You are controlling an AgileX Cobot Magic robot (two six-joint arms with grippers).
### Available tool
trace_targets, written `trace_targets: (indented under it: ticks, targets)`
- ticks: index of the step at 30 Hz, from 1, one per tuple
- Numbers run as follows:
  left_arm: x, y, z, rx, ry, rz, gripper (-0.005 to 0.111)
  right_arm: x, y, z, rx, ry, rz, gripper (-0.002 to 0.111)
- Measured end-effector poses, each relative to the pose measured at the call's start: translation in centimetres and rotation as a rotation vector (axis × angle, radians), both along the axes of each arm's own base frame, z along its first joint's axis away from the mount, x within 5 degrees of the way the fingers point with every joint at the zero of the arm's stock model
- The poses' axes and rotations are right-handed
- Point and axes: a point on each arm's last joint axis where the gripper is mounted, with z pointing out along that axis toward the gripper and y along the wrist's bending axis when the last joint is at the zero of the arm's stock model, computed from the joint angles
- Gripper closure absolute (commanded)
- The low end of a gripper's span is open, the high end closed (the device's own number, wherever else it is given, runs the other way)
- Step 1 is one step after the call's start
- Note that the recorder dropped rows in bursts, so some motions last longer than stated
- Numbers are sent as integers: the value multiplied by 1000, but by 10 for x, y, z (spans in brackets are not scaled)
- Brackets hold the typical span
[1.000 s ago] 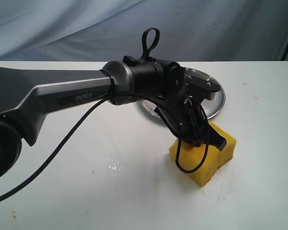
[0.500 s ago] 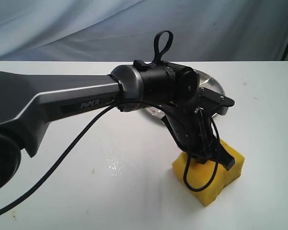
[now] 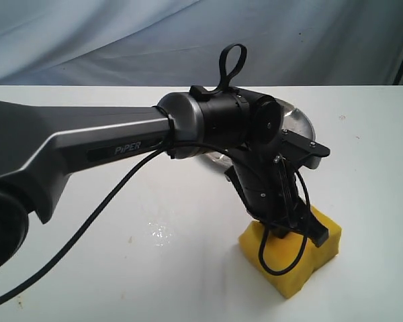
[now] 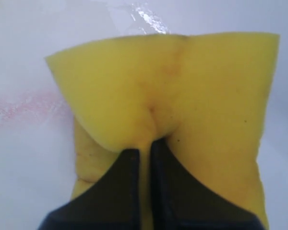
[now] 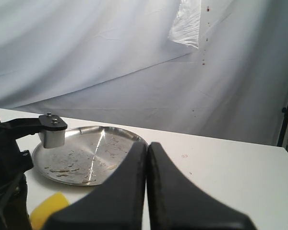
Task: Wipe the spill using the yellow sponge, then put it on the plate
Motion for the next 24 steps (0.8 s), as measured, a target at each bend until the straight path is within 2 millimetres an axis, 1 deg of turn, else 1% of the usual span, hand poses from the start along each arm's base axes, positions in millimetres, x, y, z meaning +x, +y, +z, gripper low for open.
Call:
trace_targets:
  ticks: [7, 14, 18, 24]
  targets:
    - [1, 5, 1, 39, 11, 20, 107, 0, 0, 0, 0, 0, 0, 108]
    - [9, 14, 1, 60, 26, 53, 107, 0, 0, 0, 0, 0, 0, 108]
    - [19, 25, 1, 89, 28, 91, 107, 0, 0, 0, 0, 0, 0, 108]
    - [40, 46, 1, 191, -58, 152, 107, 0, 0, 0, 0, 0, 0, 108]
